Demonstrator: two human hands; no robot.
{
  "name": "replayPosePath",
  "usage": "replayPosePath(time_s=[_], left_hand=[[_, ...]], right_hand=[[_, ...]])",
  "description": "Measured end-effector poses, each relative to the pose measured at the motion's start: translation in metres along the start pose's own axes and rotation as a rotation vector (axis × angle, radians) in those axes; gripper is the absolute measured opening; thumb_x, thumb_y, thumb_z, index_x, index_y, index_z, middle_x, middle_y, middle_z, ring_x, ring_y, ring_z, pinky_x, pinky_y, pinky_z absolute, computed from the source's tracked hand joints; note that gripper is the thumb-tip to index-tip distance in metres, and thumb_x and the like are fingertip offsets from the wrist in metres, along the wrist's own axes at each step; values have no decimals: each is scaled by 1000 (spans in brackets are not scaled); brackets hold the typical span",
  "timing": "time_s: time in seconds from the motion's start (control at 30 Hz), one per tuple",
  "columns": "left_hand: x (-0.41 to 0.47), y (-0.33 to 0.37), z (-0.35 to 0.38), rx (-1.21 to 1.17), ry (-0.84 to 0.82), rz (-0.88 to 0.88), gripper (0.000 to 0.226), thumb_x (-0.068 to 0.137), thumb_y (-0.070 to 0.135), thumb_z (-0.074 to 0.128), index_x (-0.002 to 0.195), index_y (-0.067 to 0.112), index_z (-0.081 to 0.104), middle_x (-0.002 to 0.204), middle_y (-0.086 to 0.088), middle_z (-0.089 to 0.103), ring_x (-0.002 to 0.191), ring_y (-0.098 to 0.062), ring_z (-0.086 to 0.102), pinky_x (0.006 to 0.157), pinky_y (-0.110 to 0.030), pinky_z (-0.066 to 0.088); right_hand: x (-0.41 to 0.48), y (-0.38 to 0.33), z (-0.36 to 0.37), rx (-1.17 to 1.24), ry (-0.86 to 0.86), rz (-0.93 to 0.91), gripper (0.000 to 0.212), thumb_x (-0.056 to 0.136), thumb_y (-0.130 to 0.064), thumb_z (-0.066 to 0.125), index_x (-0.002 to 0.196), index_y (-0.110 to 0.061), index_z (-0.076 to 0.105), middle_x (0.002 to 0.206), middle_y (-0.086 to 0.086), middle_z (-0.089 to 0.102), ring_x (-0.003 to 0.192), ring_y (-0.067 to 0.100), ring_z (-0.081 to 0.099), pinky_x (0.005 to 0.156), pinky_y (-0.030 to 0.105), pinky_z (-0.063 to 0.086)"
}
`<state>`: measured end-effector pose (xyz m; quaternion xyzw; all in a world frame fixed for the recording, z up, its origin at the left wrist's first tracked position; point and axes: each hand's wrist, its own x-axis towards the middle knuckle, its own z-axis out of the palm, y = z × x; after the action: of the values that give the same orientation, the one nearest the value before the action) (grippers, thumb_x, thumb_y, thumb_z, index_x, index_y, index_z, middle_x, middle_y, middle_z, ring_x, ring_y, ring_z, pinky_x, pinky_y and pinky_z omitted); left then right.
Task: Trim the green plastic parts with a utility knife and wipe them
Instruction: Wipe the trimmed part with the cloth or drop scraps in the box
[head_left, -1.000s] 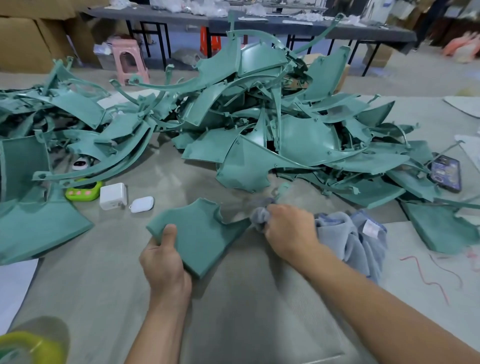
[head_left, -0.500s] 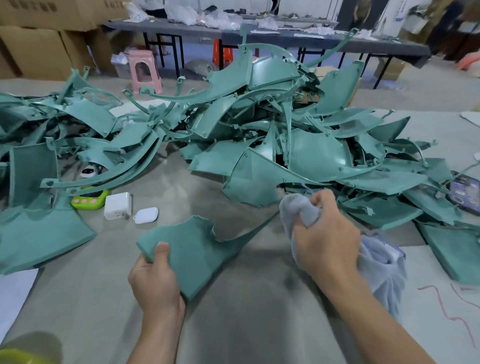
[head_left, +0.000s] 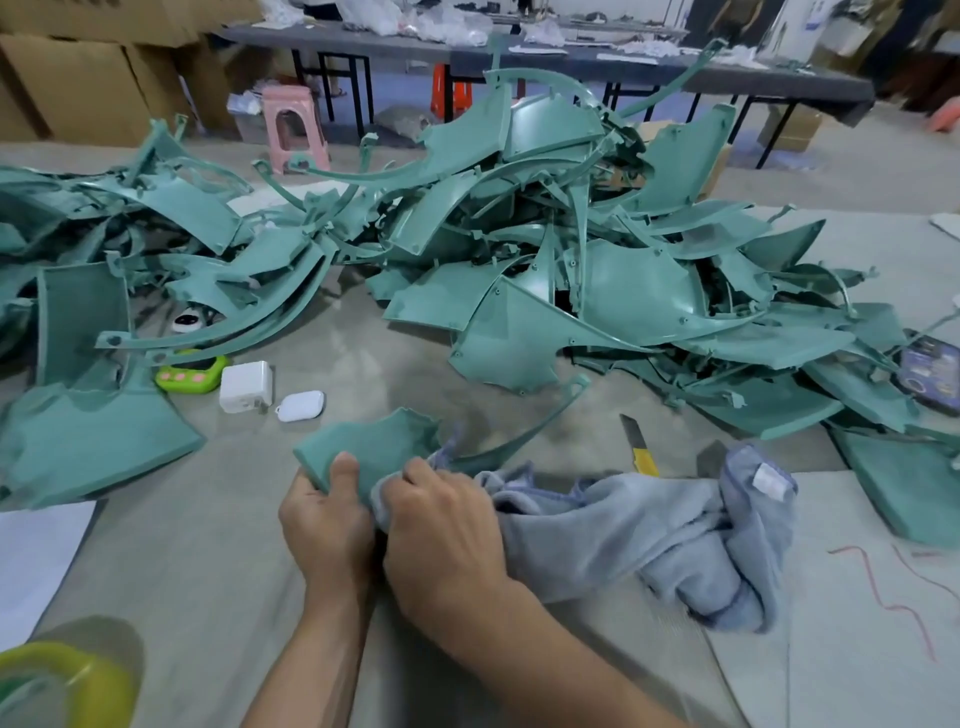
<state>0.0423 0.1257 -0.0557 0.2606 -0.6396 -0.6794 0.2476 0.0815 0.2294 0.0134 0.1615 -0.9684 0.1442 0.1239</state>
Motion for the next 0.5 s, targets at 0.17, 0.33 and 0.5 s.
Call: replayPosePath(time_s=[0.17,0.33,0.5], left_hand=[[0,3,-3,12,-5,-35,18,94,28,66,78,20,70,68,9,72,62,-10,64,62,-30,54],[-14,8,0,-25,-78,76,22,94,25,64,74,26,72,60,16,67,51,4,52,49,-15,45],[-11,2,-3,7,-102,93,19,86,40,61,73,28,69,57,14,62,51,2,47,48,-24,43]], right_hand=[[10,-5,7,137,108,14,6,76,-12,65,71,-15,63,73,4,58,61,27,56,58,31,27],[50,1,8,172,143,205,11,88,-17,55,96,-15,62,97,6,61,80,29,58,66,34,28],[67,1,3,322,13,308,14,82,-18,61,95,-19,62,96,-1,56,82,26,53,69,33,32]])
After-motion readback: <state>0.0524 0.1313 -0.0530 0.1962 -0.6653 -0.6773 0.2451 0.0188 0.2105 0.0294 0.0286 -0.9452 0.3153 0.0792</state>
